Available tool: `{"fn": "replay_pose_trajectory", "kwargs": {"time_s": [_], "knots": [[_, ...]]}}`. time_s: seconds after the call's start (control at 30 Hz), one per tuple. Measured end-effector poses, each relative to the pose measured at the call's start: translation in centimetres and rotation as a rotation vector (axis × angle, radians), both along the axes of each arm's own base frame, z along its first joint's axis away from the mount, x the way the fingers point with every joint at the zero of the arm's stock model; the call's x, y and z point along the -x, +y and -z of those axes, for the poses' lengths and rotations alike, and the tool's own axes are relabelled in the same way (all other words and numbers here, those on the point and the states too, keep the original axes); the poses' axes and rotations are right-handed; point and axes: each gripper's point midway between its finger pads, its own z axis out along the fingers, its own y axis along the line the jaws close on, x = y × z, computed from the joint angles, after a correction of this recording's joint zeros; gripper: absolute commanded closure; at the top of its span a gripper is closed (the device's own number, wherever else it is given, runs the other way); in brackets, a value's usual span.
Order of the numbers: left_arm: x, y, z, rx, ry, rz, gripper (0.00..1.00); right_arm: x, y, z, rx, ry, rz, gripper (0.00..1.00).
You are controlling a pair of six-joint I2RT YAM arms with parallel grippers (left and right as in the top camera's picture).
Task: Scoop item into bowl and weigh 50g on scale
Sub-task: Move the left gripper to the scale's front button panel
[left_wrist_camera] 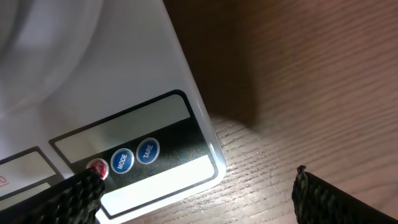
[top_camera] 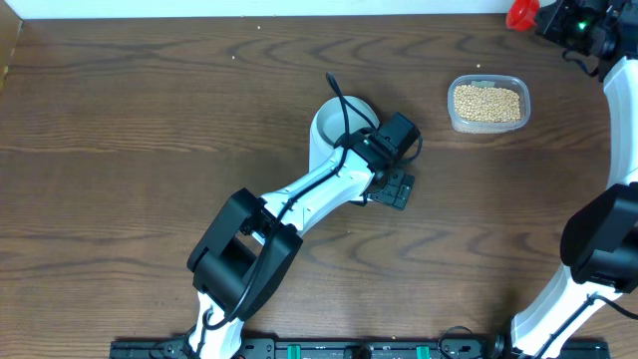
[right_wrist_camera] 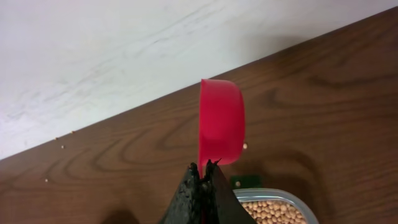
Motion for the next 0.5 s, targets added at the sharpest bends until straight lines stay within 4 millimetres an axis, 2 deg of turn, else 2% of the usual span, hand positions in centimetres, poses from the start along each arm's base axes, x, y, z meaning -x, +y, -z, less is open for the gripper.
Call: {"fn": "replay_pose_trajectory", "kwargs": {"time_s": [0.5], "knots": [[0.19, -0.06, 0.88, -0.001, 0.008, 0.003, 0.02, 0.04, -0.08, -0.01, -0.003, 0.000, -0.001, 0.99]]}}
